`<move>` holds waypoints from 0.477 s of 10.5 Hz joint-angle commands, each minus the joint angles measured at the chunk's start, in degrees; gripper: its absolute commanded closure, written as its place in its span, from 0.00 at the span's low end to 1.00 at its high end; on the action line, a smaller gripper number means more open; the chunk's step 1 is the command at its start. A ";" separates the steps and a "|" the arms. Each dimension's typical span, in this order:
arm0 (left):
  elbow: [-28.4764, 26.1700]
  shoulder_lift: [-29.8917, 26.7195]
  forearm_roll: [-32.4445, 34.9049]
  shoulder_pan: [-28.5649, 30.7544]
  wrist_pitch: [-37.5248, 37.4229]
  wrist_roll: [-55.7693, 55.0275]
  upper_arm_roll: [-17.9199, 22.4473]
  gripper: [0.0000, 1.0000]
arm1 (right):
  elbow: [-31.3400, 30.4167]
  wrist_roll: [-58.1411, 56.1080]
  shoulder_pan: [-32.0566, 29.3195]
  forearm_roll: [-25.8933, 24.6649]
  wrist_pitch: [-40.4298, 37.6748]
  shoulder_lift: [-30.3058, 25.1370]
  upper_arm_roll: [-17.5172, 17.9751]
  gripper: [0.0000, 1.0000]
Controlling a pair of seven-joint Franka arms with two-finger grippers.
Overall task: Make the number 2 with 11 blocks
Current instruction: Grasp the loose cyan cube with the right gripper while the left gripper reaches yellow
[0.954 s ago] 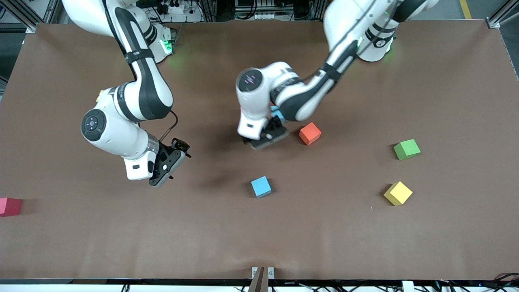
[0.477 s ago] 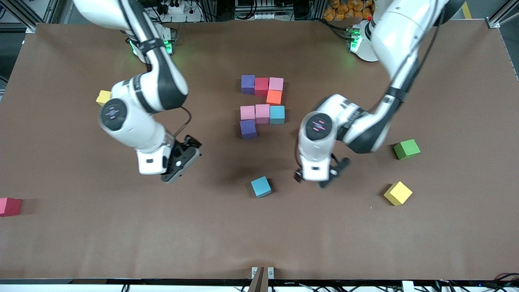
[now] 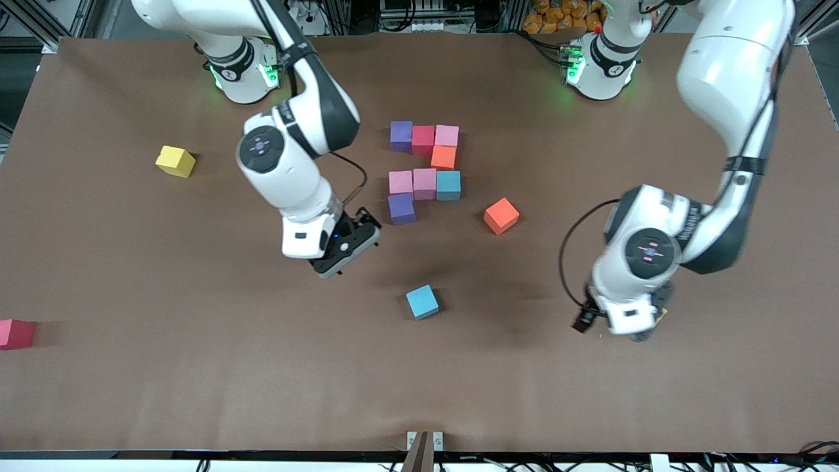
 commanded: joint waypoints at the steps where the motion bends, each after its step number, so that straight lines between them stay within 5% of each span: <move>1: -1.27 -1.66 -0.46 2.82 -0.48 0.26 -0.36 0.00 | 3.87 9.61 4.31 2.82 10.27 7.59 -0.03 0.00; 5: -1.53 -1.67 -0.64 8.18 -0.48 -0.27 -0.36 0.00 | 13.70 20.99 5.49 4.59 16.80 19.90 -0.21 0.00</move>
